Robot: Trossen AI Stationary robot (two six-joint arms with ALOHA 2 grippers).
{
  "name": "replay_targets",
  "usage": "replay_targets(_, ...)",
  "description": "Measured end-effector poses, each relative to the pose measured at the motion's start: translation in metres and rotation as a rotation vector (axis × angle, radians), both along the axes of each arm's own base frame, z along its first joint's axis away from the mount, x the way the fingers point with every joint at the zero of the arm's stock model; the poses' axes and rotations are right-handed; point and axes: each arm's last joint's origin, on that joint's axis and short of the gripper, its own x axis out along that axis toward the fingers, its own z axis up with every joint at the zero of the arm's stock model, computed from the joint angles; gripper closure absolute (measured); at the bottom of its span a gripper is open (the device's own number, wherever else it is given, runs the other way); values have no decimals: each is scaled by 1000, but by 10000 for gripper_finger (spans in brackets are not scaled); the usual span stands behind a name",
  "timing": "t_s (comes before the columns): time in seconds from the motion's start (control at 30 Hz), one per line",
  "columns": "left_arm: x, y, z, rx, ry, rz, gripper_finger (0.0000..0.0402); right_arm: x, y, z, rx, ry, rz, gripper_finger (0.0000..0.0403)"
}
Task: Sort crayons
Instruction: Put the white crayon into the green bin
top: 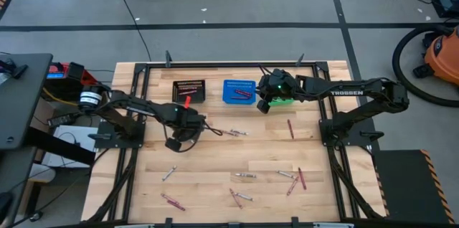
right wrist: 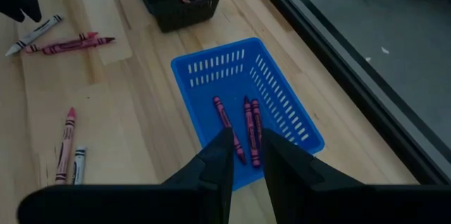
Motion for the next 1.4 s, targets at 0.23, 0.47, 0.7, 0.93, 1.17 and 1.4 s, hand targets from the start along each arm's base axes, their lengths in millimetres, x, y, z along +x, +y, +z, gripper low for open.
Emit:
replay_targets(0.23, 3, 2, -8, 13, 24, -18, 294, 0, 0, 0, 14, -2, -12, 321)
replay_targets(0.47, 4, 7, -7, 18, 19, -41, 294, 0, 0, -1, 15, 1, -12, 321)
replay_targets(0.7, 4, 5, -8, -35, 12, -61, 294, 0, 0, -1, 15, 0, -11, 321)
replay_targets(0.93, 4, 5, -10, -32, 12, -105, 294, 0, 0, -1, 16, 1, -12, 321)
replay_targets(1.17, -2, 7, -22, 29, 23, -73, 294, 0, 0, -1, 15, 0, -12, 321)
replay_targets(1.4, -2, 9, -23, 10, 21, -43, 297, 0, 0, -1, 16, 0, -12, 321)
